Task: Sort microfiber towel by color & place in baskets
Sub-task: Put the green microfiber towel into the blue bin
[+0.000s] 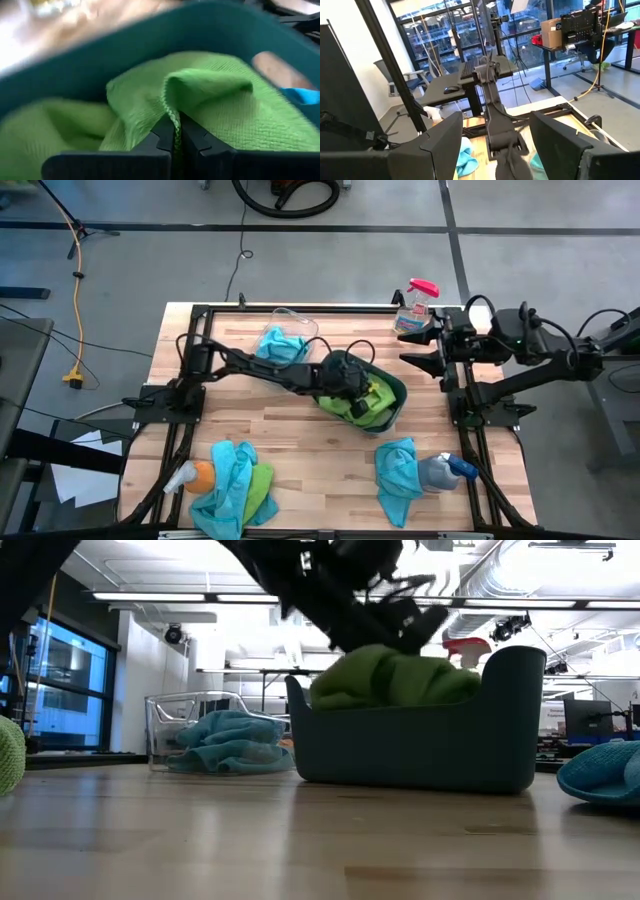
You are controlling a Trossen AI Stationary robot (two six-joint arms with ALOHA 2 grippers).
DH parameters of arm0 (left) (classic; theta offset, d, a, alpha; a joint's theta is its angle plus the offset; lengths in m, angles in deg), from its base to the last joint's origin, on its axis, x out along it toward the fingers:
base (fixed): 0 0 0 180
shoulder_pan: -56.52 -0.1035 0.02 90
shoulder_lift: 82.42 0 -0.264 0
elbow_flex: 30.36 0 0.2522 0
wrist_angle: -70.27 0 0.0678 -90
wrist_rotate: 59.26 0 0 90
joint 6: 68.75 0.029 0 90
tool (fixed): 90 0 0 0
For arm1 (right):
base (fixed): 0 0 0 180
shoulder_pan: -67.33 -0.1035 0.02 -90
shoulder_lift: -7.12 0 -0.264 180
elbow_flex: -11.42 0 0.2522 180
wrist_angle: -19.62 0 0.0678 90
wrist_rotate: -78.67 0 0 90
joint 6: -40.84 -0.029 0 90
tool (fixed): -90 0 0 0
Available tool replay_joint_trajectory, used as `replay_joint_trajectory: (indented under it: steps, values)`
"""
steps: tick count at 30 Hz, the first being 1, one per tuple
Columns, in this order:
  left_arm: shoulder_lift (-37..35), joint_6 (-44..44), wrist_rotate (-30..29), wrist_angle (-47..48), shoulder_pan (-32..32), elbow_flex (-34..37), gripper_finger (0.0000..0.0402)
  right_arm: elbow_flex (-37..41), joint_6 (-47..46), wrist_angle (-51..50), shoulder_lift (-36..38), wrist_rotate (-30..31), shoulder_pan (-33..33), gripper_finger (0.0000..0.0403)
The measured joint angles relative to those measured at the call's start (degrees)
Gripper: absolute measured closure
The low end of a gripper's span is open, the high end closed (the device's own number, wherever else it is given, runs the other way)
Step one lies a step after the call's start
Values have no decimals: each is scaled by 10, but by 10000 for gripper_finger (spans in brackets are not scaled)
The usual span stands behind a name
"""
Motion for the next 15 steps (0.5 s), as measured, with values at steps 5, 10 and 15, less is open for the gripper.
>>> replay_joint_trajectory:
  steps: [5,10,15]
  values:
    - [30,-87,5,30,-7,0,401,0,-10,-3,-10,0,0,174]
    - [50,-128,30,62,-17,-3,401,0,-10,-8,-17,0,0,174]
    - [52,-145,48,67,-22,-3,401,0,-10,-9,-18,0,0,174]
